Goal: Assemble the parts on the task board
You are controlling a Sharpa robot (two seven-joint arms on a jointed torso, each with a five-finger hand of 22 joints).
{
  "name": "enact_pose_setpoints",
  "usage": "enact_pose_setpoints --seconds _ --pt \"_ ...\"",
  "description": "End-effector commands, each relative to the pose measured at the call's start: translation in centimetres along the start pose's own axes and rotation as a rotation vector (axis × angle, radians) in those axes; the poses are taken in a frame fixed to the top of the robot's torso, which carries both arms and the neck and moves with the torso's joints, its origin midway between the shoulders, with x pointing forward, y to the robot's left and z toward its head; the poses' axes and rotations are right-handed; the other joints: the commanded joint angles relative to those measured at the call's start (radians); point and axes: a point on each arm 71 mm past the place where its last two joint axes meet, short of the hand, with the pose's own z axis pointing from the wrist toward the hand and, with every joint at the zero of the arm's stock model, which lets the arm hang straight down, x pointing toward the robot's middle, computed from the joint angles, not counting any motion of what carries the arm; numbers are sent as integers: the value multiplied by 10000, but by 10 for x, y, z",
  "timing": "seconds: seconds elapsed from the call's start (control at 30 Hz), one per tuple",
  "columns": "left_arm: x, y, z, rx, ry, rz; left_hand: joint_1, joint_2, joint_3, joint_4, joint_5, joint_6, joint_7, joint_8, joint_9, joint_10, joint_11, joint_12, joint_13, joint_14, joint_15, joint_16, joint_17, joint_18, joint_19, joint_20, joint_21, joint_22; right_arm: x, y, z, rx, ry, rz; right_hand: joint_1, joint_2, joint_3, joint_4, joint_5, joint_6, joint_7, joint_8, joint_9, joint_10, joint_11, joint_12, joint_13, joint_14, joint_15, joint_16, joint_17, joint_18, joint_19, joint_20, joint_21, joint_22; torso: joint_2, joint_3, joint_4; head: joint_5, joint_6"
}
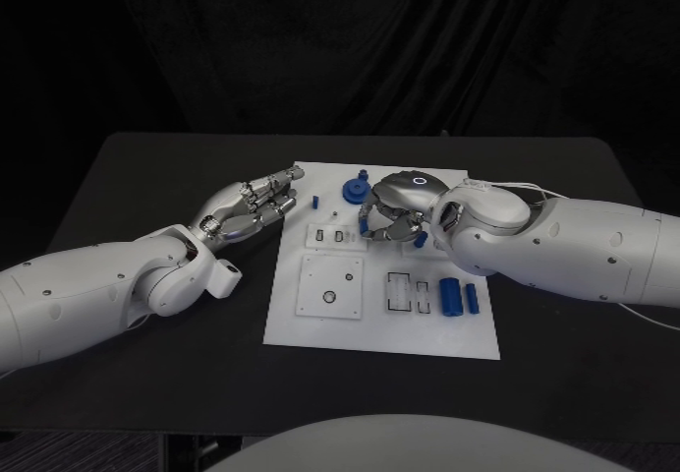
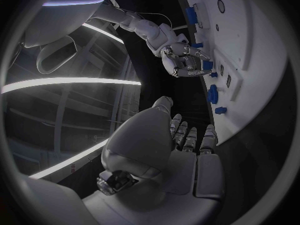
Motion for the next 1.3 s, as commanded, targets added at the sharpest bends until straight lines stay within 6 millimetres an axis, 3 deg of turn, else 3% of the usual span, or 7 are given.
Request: enact_pose_setpoints --seconds 0.03,0.43,0.6,0.67,0.93,1.3 --pt "2 -4 0 559 150 -75 74 5 63 -1 17 -23 52 5 -1 4 57 -44 -17 14 59 -37 -11 194 8 70 -36 -3 4 0 0 183 368 -61 87 -10 -17 -60 33 5 12 26 299 873 31 -60 2381 879 59 -56 1906 86 215 71 -64 2099 -8 1 -4 -23 -3" --pt "3 -3 1 546 167 -83 74 5 63 -1 17 -23 52 5 -1 4 57 -44 -17 14 59 -37 -11 194 8 70 -36 -3 7 1 1 169 646 -82 45 12 -30 -99 32 -141 46 -52 335 861 65 -70 2364 875 92 -68 1888 91 207 103 -88 2091 -19 -10 5 -22 -27" --pt "2 -3 1 537 166 -83 74 5 63 -1 17 -23 52 5 -1 4 57 -44 -17 14 59 -37 -11 194 8 70 -36 -3 9 1 2 166 763 -89 -48 32 -41 -137 38 -491 98 -275 336 838 111 -92 2329 872 135 -78 1872 98 198 151 -120 2083 -12 -7 12 -16 -34" --pt "2 -3 1 530 168 -85 74 5 63 -1 17 -23 52 5 -1 4 57 -44 -17 14 59 -37 -11 194 8 70 -36 -3 9 1 2 169 803 -92 -131 26 -32 -138 44 -897 129 -548 258 804 141 -122 2279 863 164 -97 1839 108 180 185 -166 2071 -12 -6 18 -10 -36" --pt "2 -3 1 505 175 -88 73 19 98 -19 18 -13 58 8 1 -2 53 -48 -17 14 58 -37 -11 194 -1 68 -43 -6 11 1 3 173 867 -85 -249 -59 4 -152 46 -1716 92 -1093 25 748 127 -173 2196 847 170 -132 1780 135 135 209 -279 2040 -18 -4 1 22 -56" --pt "1 -2 1 455 144 -63 72 31 124 -30 16 -21 65 7 0 -8 55 -54 -18 14 60 -37 -11 193 -25 67 -61 -17 12 -1 2 109 890 -85 -509 -216 -116 -32 33 -2311 7 -1361 -188 697 64 -219 2122 823 123 -187 1689 171 67 173 -446 1993 -8 -4 17 12 -62"
